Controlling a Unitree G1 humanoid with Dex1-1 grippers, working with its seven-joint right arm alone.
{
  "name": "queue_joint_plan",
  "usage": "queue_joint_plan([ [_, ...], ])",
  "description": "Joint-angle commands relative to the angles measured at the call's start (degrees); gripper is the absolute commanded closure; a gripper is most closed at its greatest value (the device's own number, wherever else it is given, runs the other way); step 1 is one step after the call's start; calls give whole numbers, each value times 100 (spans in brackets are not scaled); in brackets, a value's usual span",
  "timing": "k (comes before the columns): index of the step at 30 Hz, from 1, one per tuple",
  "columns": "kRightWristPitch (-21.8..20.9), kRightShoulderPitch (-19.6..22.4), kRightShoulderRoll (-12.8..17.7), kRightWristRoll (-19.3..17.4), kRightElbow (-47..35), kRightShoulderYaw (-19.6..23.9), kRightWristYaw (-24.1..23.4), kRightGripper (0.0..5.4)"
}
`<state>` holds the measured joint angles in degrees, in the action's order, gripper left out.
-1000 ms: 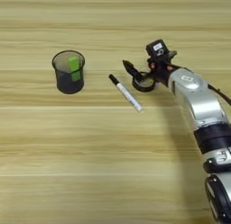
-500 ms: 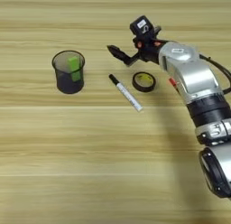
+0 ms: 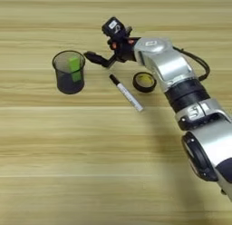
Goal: Move the objects on the table
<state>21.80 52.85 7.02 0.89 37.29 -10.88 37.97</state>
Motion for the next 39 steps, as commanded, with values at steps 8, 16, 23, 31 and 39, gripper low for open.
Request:
queue_joint_plan([
  [8,-756,1539,-285,71,410,55,56,2],
  [16,-932,1571,-357,86,554,79,104,2],
  [23,-1202,1540,-392,270,764,-25,60,2],
  [31,-1438,1642,-463,356,1263,14,0,2],
  [39,-1653,1685,-521,440,1689,26,-55,2],
])
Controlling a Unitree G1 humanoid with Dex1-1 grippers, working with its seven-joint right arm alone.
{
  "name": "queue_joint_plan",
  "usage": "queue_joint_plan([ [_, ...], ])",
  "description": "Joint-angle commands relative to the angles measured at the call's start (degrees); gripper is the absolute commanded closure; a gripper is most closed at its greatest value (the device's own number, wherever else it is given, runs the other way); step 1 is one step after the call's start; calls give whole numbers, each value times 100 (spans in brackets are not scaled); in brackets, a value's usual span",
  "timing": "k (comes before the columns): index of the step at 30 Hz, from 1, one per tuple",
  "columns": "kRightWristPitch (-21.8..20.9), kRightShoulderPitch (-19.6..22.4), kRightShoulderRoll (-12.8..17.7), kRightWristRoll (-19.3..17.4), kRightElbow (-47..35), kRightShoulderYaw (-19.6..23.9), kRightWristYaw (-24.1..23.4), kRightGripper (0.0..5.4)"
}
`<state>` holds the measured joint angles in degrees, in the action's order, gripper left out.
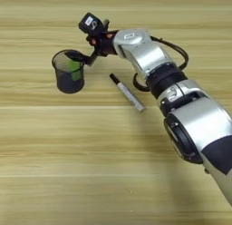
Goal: Move the objects on the table
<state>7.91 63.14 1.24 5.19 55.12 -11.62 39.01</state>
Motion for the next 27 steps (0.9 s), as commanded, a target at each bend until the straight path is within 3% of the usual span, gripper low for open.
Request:
queue_joint_plan([
  [1,-281,659,57,17,-60,108,-163,2],
  [27,-842,608,92,499,606,32,-434,2],
])
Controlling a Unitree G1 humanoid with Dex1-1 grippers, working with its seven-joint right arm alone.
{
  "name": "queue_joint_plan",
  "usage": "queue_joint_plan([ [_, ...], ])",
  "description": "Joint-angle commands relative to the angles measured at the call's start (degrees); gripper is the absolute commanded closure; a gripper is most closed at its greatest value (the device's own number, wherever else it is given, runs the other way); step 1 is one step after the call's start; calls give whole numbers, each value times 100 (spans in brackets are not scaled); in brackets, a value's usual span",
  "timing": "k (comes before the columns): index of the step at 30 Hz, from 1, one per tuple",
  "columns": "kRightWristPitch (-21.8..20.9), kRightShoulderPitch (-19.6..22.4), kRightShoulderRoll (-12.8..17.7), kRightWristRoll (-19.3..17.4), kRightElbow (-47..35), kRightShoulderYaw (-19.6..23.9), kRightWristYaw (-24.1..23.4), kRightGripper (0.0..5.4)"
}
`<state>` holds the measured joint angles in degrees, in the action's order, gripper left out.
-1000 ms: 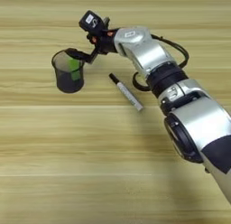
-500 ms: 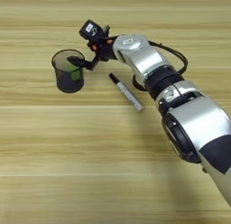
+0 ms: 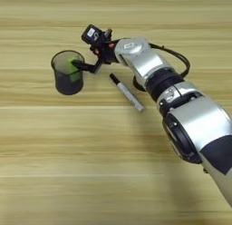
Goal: Move the objects on the table
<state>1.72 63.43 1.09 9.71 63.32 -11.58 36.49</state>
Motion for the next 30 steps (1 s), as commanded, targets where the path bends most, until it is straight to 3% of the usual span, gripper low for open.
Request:
queue_joint_plan([
  [1,-261,571,118,79,-208,17,-205,2],
  [30,-476,514,145,309,-173,-1,-261,2],
])
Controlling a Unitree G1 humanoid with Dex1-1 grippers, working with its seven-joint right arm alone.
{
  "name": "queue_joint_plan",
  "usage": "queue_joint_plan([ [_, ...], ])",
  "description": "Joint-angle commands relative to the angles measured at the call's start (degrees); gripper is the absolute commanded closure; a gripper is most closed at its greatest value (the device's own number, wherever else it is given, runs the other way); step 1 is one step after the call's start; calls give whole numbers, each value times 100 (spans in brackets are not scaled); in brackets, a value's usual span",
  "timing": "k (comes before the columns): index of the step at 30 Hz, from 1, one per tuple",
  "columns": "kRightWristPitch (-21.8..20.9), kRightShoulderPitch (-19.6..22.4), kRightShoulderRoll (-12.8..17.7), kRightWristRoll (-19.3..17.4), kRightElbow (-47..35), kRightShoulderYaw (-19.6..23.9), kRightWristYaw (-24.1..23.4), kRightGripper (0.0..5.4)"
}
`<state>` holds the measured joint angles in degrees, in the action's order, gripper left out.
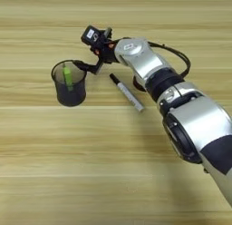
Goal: Move the objects on the table
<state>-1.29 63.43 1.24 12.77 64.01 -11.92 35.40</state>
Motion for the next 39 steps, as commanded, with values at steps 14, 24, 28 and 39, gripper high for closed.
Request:
queue_joint_plan([
  [14,-179,505,286,109,-340,17,-107,2],
  [24,-179,478,372,157,-375,-23,-81,2],
  [28,-190,450,411,178,-369,-61,-75,2],
  [39,-201,403,483,246,-345,-126,-85,2],
])
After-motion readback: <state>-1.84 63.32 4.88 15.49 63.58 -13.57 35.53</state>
